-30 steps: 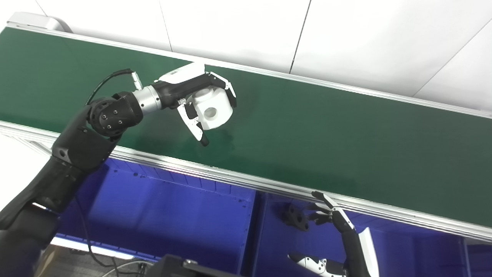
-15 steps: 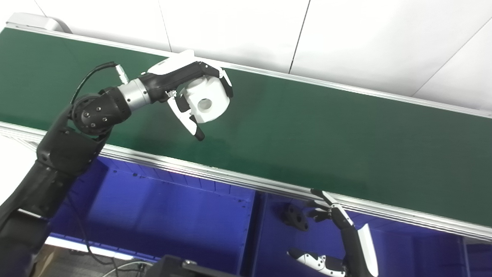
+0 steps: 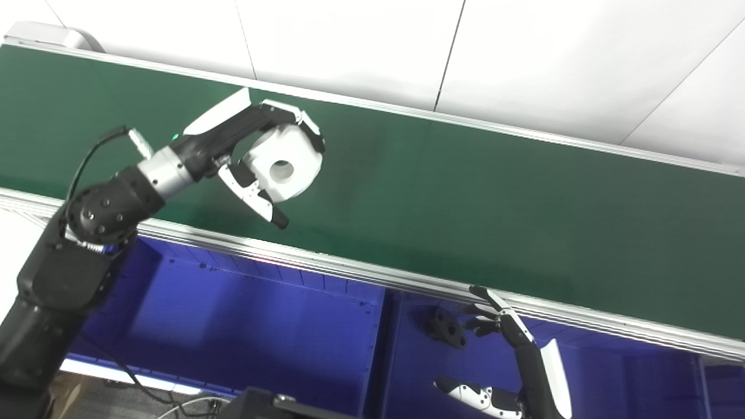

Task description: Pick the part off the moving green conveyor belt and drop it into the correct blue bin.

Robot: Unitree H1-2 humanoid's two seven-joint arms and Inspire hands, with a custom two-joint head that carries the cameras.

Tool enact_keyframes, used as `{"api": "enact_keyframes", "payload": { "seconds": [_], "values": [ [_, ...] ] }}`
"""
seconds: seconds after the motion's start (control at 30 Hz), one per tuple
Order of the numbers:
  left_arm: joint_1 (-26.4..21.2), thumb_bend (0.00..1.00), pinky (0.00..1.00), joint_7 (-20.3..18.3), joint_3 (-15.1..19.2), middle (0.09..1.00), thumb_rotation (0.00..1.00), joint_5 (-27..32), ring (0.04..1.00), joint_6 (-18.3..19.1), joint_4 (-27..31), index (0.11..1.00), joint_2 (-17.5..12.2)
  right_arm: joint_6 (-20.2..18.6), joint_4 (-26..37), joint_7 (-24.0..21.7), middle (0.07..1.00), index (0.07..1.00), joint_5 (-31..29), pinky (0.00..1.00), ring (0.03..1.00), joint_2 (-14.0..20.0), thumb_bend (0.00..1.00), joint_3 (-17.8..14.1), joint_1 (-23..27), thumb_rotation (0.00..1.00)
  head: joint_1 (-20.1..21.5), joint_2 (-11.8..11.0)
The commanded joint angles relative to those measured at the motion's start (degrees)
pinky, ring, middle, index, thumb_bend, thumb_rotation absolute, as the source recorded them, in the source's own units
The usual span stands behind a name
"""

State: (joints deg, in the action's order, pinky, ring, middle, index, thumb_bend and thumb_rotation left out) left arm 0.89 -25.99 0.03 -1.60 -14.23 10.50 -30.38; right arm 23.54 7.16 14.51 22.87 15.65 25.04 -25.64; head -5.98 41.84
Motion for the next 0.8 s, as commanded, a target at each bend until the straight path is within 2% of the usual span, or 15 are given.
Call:
{"api": "enact_keyframes", "payload": {
  "seconds": [0.0,0.1,0.27,0.4,0.53,0.57,0.6,0.77],
  "values": [
    [1.14,0.50,0.35,1.11,1.06,0.497,0.00,1.82,0.456,-2.89,0.46,0.522,-0.67,3.34,1.36,0.74,0.706,0.835,-0.63,0.58,0.617,0.03,0.72,-0.17,-0.74,0.34,-0.25,0.20],
    [3.78,0.50,0.36,1.33,1.26,0.498,0.00,2.16,0.458,-3.83,0.52,0.528,-0.58,3.34,1.34,0.84,0.707,0.835,-0.45,0.58,0.618,0.30,0.72,-0.23,-0.80,0.34,-0.50,0.15],
    [8.42,0.50,0.36,0.81,1.04,0.499,0.00,5.38,0.459,-3.49,1.01,0.489,0.19,3.37,1.28,0.50,0.706,0.838,-0.56,0.58,0.619,0.30,0.72,-0.29,-0.70,0.35,-0.76,0.34],
    [11.21,0.50,0.36,0.79,0.03,0.535,0.00,5.51,0.459,-3.76,1.55,0.470,1.08,3.34,1.32,0.04,0.708,0.838,-1.16,0.58,0.619,0.16,0.72,-0.25,-0.54,0.33,-0.89,0.67],
    [13.03,0.50,0.37,0.39,-1.51,0.541,0.00,5.13,0.460,-3.78,2.06,0.463,2.05,3.34,1.41,-0.32,0.705,0.835,-1.15,0.58,0.614,0.02,0.73,-0.56,-0.48,0.33,-0.97,0.76],
    [13.45,0.50,0.43,0.39,-2.04,0.517,0.00,5.04,0.465,-3.62,2.25,0.477,2.38,3.35,1.41,-0.32,0.706,0.836,-1.07,0.57,0.612,0.06,0.72,-0.57,-0.41,0.34,-1.06,0.76],
    [13.87,0.50,0.44,0.47,-2.51,0.509,0.00,4.77,0.465,-3.44,2.45,0.481,2.73,3.36,1.30,-0.33,0.706,0.836,-1.14,0.57,0.613,0.00,0.72,-0.54,-0.28,0.34,-1.10,0.69],
    [14.82,0.50,0.44,0.59,-3.71,0.500,0.00,3.53,0.464,-3.34,1.97,0.485,3.22,3.36,1.18,-0.46,0.703,0.831,-1.45,0.57,0.612,0.00,0.73,-0.52,-0.06,0.35,-1.14,0.63]
  ]
}}
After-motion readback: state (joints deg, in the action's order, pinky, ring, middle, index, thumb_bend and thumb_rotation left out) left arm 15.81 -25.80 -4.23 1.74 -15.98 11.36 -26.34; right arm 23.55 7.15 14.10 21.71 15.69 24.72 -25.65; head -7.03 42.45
